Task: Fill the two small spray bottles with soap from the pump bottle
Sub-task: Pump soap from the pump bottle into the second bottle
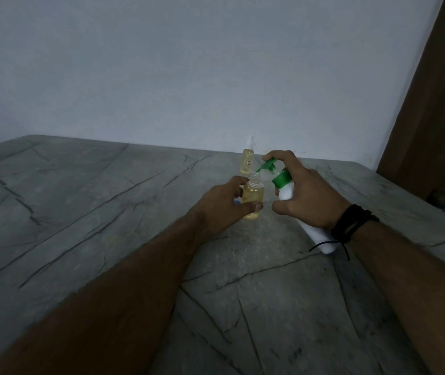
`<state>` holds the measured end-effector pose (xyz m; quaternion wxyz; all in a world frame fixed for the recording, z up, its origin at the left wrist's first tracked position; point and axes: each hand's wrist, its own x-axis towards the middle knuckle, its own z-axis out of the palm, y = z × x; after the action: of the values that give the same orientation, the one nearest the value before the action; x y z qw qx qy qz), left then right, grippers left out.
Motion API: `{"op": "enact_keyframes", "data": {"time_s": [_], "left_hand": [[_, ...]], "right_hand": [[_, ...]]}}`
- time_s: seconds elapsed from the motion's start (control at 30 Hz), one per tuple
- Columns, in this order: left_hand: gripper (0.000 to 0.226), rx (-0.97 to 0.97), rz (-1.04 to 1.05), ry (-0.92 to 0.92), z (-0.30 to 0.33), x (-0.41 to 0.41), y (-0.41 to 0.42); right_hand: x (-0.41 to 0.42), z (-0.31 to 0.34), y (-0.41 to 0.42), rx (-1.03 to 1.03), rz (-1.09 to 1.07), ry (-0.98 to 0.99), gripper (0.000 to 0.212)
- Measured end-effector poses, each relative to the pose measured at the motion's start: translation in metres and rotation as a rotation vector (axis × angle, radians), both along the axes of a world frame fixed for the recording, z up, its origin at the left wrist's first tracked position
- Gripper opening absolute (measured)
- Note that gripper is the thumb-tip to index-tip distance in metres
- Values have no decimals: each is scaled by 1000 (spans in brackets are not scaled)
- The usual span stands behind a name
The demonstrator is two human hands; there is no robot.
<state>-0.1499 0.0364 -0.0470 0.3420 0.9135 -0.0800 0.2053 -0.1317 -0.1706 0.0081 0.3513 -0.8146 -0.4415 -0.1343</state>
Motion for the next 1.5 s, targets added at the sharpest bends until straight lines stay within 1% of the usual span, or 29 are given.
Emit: {"op": "enact_keyframes", "data": {"time_s": [0.23,0.37,0.57,0.73,0.93,1.1,1.3,1.5], "left_hand": [[66,-9,13,21,-1,0,0],[66,1,11,12,0,0,0],[67,-12,12,36,1,0,-1],[68,-10,15,37,4,-3,-3],[67,-7,20,47,5,-5,-4],[66,-6,17,36,5,-6,-4],[66,1,13,39,5,-5,-4],[66,0,15,31,4,-4,-3]], "right_hand": [[0,0,0,-7,-5,-3,71],[0,0,0,-3,0,4,75],[0,1,0,-7,-4,7,72],[-2,0,1,-6,-1,4,76],[-1,1,0,-6,-7,5,72],[-1,1,0,-6,4,-2,75],[0,0,0,-6,-2,10,71],[-1,0,0,-16,4,-4,74]]}}
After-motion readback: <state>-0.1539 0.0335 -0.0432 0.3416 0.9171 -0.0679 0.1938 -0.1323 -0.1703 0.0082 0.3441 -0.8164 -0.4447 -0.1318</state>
